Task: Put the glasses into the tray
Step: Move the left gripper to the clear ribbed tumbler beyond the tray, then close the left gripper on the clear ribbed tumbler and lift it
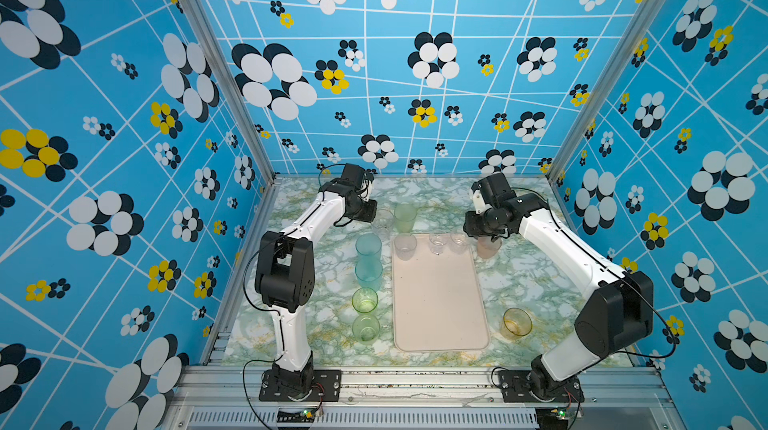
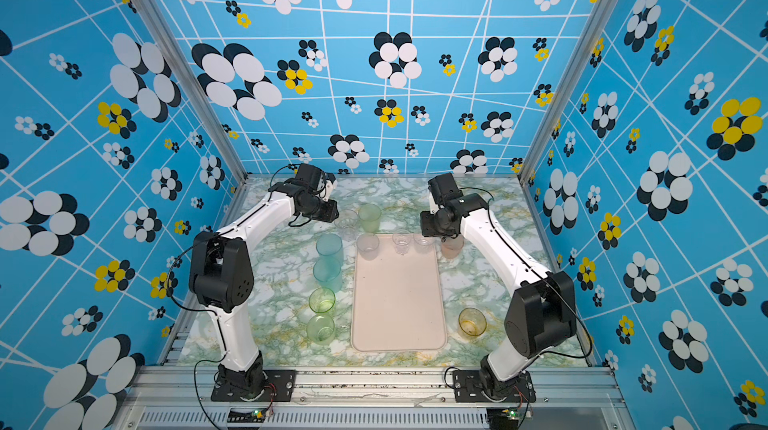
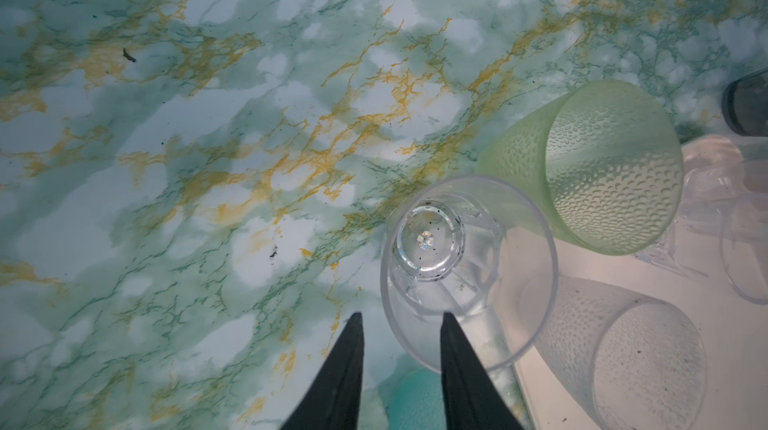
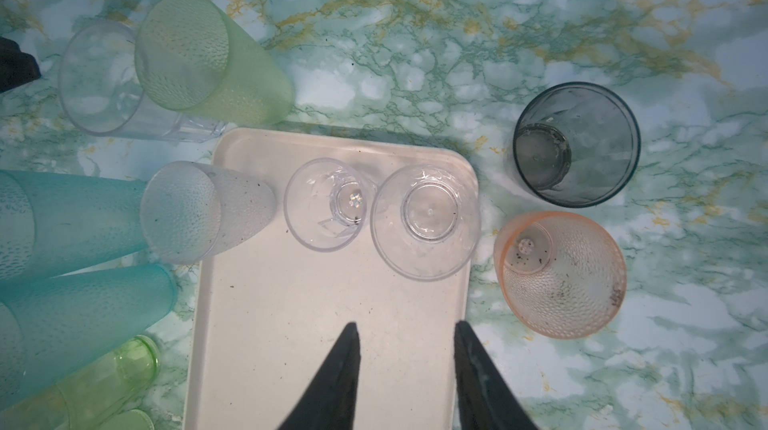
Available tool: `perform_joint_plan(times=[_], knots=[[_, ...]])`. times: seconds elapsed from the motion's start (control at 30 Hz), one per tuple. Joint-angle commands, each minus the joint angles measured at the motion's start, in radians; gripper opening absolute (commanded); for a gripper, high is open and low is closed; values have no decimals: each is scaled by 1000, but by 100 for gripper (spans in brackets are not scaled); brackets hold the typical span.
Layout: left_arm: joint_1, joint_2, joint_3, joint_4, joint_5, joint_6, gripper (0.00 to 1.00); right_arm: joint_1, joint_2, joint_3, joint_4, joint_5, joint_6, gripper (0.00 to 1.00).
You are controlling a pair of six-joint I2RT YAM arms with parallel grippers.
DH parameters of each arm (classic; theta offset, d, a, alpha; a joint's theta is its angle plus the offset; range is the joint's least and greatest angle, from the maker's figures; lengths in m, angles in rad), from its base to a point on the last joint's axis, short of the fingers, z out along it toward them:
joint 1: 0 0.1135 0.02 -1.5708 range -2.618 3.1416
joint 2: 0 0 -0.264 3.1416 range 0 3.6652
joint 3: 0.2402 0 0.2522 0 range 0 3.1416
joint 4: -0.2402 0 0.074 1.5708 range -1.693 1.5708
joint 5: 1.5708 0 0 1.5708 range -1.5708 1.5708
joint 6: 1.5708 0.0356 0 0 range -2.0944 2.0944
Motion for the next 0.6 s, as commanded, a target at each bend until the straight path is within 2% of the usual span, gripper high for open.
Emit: perform_joint_plan(times=[0.0,0.57], knots=[[2,35,46,-32,1,27,33,6,20,27,-8,6,1,40],[-10,127,133,-81,-44,56,30,6,32,30,-5,8,3,40]])
